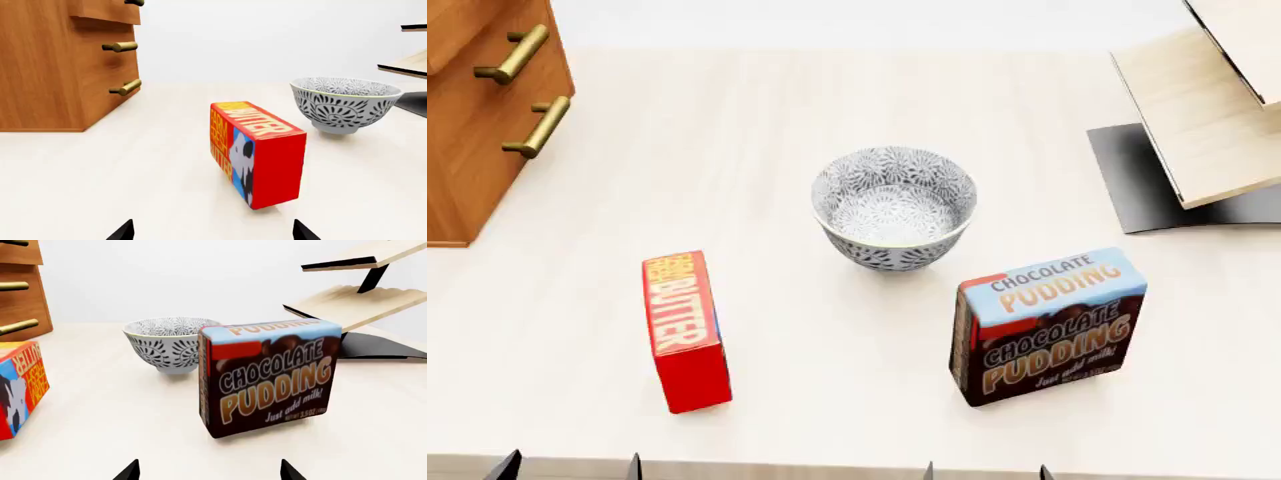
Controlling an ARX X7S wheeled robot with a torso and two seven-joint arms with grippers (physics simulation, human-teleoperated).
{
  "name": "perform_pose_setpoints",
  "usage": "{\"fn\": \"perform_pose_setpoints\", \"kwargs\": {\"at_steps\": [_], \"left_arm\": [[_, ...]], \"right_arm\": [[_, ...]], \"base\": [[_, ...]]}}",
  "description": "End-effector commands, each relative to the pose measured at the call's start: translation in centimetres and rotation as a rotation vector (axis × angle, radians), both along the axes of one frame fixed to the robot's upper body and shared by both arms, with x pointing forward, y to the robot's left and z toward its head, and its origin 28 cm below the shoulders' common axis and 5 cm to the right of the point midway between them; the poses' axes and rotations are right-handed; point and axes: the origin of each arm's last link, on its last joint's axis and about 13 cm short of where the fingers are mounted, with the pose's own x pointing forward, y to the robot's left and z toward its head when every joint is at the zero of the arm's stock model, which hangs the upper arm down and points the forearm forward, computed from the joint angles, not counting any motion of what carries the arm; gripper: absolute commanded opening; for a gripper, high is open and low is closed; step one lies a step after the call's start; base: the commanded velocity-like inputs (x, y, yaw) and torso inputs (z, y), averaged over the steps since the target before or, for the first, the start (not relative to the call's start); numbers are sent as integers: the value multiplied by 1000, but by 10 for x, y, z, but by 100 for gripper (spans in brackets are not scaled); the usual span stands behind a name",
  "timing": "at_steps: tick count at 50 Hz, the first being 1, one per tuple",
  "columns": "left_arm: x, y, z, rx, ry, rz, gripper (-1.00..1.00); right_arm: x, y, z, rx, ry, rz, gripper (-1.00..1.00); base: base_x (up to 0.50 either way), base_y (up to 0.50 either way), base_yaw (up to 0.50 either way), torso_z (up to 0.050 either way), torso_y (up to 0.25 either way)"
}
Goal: Close the top drawer of the cabinet and put the bowl on top of it.
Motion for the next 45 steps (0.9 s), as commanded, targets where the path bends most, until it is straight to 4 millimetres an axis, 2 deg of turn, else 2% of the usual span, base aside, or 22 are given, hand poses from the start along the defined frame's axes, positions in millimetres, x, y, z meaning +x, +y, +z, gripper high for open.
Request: {"fn": "perform_pose_setpoints", "kwargs": {"at_steps": [1,18,45], "left_arm": [[0,0,0,-3,-2,1,100],[0,0,1,7,-13,1,100],[2,-1,0,34,-1,6,100]], "right_arm": [[0,0,1,5,0,-2,100],[-1,1,0,-6,14,-8,100],[0,0,0,-5,15,-6,100]], "base": [[0,0,0,0,0],[0,0,0,2,0],[0,0,0,50,59]]}}
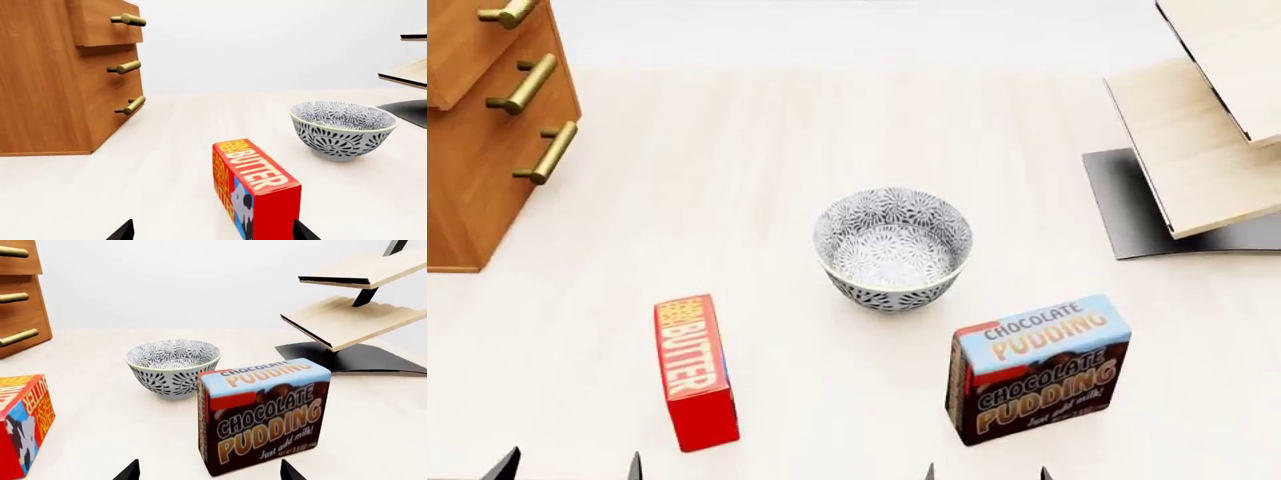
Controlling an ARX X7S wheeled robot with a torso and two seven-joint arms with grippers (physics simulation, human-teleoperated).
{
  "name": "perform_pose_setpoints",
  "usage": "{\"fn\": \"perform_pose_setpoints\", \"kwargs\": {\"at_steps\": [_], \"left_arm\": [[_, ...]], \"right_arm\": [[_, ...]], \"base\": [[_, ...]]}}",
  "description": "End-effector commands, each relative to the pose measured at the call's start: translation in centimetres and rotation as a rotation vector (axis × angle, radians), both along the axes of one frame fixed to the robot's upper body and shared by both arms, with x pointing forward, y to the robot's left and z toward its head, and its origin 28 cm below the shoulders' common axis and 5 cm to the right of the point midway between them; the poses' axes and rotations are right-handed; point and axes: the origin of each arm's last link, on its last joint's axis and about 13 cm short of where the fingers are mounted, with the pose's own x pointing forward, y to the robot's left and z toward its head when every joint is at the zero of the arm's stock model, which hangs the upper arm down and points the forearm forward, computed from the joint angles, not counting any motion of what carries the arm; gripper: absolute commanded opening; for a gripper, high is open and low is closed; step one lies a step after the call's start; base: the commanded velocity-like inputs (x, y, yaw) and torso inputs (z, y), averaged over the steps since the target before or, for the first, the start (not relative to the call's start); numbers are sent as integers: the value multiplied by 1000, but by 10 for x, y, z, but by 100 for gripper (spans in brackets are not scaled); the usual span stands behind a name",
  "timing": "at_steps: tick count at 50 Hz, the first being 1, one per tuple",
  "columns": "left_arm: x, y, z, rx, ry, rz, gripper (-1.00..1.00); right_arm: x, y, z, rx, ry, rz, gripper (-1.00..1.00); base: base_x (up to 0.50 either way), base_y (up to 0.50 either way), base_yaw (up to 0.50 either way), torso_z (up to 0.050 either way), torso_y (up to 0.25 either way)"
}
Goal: Close the top drawer of the cabinet and put the bowl on top of it.
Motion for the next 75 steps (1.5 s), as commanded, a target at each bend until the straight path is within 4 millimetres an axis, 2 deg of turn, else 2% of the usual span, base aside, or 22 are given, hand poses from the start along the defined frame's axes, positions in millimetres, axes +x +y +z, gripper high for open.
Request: {"fn": "perform_pose_setpoints", "kwargs": {"at_steps": [1,18,20,23,25,28,37,44,48,53,58,61,66,69,75], "left_arm": [[1,0,-1,3,2,-1,100],[0,0,-1,1,14,3,100],[0,1,-1,14,20,11,100],[-2,0,-2,42,51,-24,100],[-6,0,3,-87,125,-48,100],[-9,0,5,-22,145,-30,100],[-23,-2,27,-36,126,-38,100],[-31,-2,59,-13,80,-45,100],[-27,-5,73,11,66,-42,100],[-26,-2,91,17,67,-42,100],[-18,3,117,28,49,-18,100],[-15,3,125,28,51,-24,100],[-16,4,154,37,28,-38,100],[-16,5,164,55,16,-31,100],[-8,12,194,46,-11,-17,100]], "right_arm": [[0,0,0,0,3,0,100],[2,-1,-1,-27,21,-25,100],[3,-4,1,58,55,-30,100],[3,-4,1,41,87,-53,100],[4,-4,0,38,102,-67,100],[5,-4,1,46,116,-77,100],[-7,3,20,8,107,-57,100],[-11,6,46,-8,98,-43,100],[-9,6,65,-35,85,-34,100],[-12,5,79,-34,84,-23,100],[-13,4,107,-13,58,-13,100],[-13,4,117,-21,50,-8,100],[-11,1,145,-43,33,0,100],[-11,0,157,-40,22,5,100],[-18,-3,190,-40,-3,40,100]], "base": [[0,0,0,50,59],[0,0,0,50,55],[0,0,0,0,0],[0,0,0,0,0],[0,0,0,0,0],[0,0,0,0,0],[0,0,0,0,0],[0,0,0,0,0],[0,0,0,0,0],[0,0,0,0,0],[0,0,0,0,0],[0,0,0,0,0],[0,0,0,0,0],[0,0,0,0,0],[0,0,0,0,0]]}}
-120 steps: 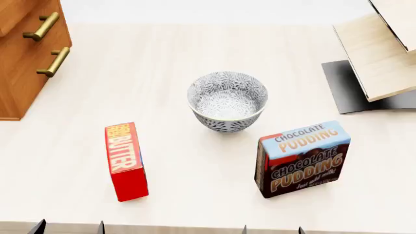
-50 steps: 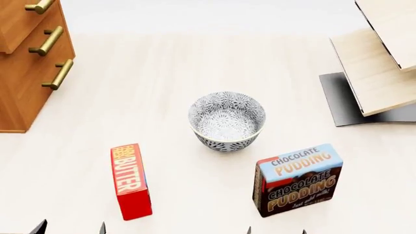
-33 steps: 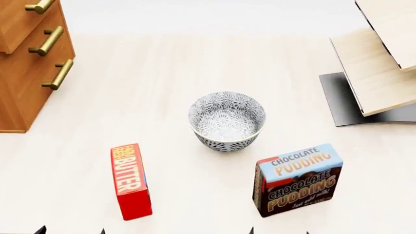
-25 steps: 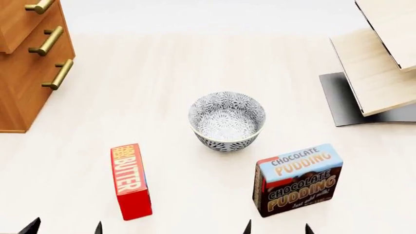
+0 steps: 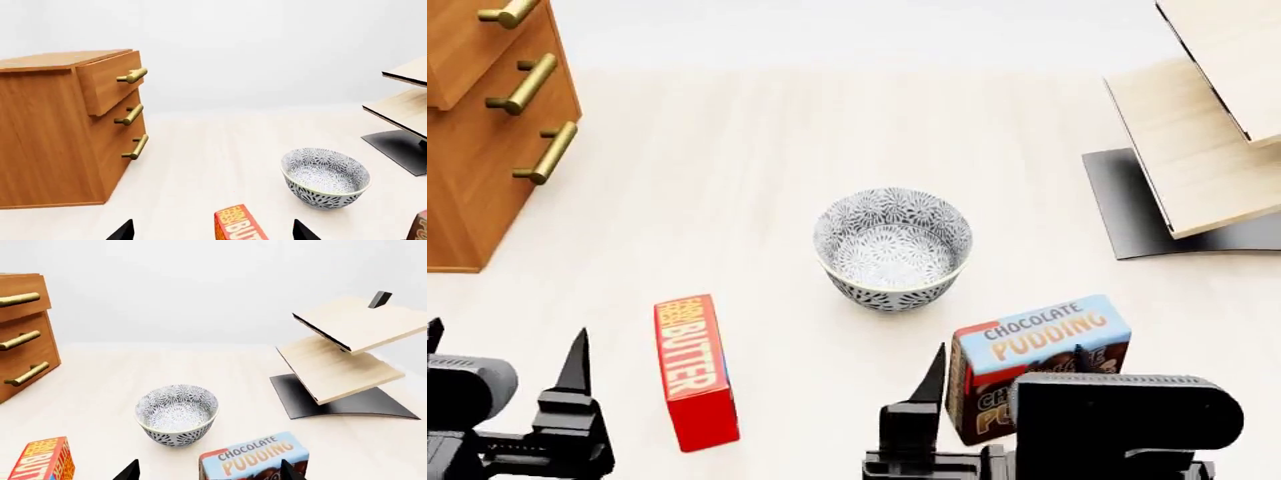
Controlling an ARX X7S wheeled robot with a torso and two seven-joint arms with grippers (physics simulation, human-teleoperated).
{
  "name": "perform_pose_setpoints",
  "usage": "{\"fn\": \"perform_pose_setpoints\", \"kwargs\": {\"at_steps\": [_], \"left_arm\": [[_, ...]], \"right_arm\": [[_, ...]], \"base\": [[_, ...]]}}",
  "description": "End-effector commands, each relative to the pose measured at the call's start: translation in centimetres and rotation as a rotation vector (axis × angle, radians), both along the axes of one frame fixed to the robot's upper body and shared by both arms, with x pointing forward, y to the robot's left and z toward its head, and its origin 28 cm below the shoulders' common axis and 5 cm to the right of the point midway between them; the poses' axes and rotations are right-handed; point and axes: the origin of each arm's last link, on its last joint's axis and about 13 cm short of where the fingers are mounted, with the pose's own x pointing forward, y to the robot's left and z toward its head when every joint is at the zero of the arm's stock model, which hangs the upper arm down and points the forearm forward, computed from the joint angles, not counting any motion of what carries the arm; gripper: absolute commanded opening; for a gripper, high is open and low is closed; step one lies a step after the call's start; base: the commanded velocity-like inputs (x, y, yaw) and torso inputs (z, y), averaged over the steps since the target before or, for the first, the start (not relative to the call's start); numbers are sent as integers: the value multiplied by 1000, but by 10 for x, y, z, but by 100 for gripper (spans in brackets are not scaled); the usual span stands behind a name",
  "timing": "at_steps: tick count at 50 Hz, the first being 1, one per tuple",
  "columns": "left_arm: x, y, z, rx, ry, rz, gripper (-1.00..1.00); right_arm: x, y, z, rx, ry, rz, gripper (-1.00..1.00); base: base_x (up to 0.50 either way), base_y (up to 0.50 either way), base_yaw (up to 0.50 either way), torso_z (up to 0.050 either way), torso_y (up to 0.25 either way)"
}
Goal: Close the top drawer of the cabinet and put the bowl on top of it.
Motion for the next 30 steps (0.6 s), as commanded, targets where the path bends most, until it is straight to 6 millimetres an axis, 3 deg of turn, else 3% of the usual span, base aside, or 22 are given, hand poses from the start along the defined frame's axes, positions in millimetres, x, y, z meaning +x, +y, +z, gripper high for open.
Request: {"fn": "perform_pose_setpoints", "kwargs": {"at_steps": [1,6,10,15,16,21,26,30], "left_arm": [[3,8,52,34,-46,7,100],[10,13,72,39,-65,6,100],[12,15,89,71,-42,-26,100],[10,20,108,76,-45,-35,100],[11,22,113,79,-45,-26,100],[9,30,128,28,-58,-13,100],[9,28,118,18,-59,-18,100],[1,28,117,39,-76,-29,100]], "right_arm": [[-11,-5,51,-31,-48,47,100],[-7,-16,82,-49,-75,-100,100],[-25,-16,116,-58,-78,111,100],[-30,-26,142,-61,-83,141,100],[-30,-29,130,-63,-79,140,100],[-33,-34,133,-68,-79,125,100],[-40,-33,118,-75,-81,126,100],[-43,-33,119,-78,-88,124,100]], "base": [[0,0,0,0,0],[0,0,0,0,0],[0,0,0,0,0],[0,0,0,0,0],[0,0,0,0,0],[0,0,0,0,0],[0,0,0,0,0],[0,0,0,0,0]]}}
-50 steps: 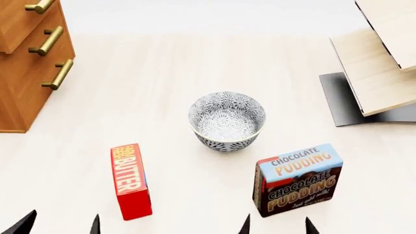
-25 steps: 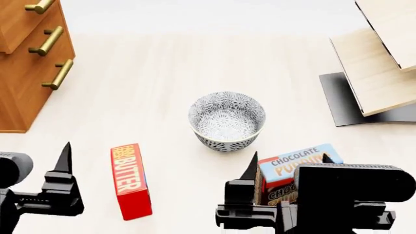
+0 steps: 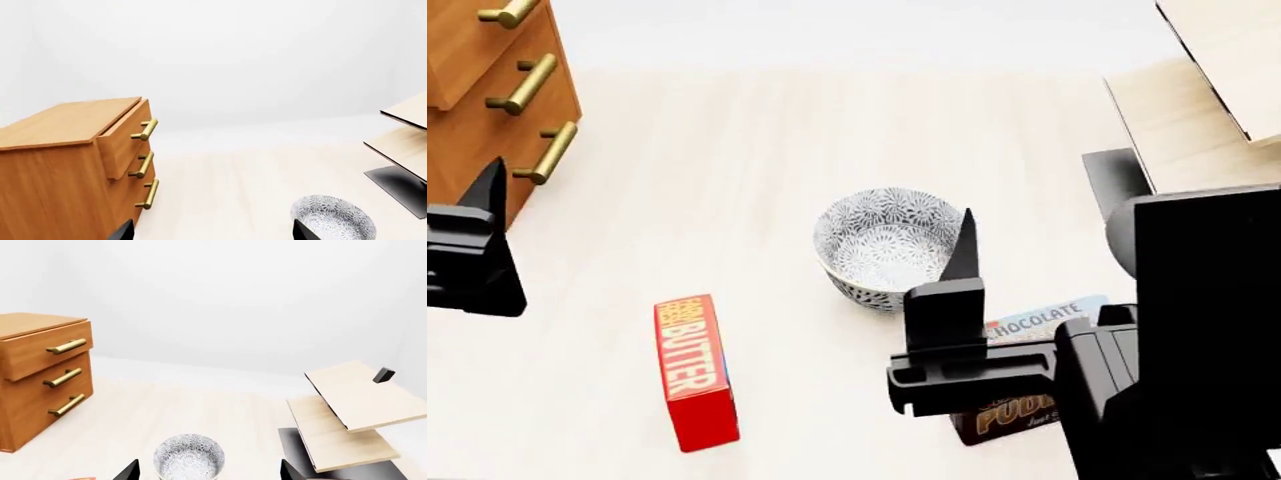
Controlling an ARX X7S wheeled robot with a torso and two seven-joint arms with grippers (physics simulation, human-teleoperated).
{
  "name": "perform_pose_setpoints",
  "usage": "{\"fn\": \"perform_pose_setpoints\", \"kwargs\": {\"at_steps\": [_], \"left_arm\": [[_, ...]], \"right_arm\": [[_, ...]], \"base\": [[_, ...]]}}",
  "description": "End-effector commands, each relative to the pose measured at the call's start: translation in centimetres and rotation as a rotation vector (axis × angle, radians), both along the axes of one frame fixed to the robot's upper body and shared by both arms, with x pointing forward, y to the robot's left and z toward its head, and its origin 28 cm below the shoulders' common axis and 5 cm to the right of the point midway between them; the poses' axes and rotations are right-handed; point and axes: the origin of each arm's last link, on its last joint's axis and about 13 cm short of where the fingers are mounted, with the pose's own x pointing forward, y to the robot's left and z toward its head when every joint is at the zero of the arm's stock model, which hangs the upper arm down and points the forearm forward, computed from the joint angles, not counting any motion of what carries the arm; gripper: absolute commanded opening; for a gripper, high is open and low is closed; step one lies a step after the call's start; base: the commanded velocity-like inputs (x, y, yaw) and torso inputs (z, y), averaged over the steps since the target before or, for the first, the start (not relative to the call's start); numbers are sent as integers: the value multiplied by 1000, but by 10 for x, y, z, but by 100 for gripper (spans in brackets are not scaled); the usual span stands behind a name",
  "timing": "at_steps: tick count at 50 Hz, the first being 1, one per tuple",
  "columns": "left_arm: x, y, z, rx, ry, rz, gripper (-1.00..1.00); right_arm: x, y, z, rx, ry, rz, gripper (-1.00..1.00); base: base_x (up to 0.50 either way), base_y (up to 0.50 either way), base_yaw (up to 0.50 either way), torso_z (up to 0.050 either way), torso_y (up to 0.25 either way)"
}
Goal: Close the top drawer of the cabinet and put the bowl on top of it.
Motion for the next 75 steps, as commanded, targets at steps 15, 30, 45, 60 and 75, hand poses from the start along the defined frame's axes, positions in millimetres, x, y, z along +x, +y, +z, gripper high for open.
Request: {"fn": "perform_pose_setpoints", "kwargs": {"at_steps": [15,30,45,60,75], "left_arm": [[-33,15,12,10,-47,-5,100],[-38,17,11,8,-48,-6,100],[-38,15,5,18,-35,-14,100],[-41,18,2,20,-34,-11,100],[-40,17,1,19,-35,-14,100]], "right_arm": [[-16,-6,4,-27,-20,7,100],[-21,-5,6,-32,-26,7,100],[-17,-8,1,-23,-18,-2,100],[-16,-6,6,27,-24,13,100],[-14,-7,6,26,-21,3,100]], "base": [[75,0,0,0,0],[112,0,0,0,0],[130,0,0,0,0],[130,0,0,0,0],[134,0,0,0,0]]}}
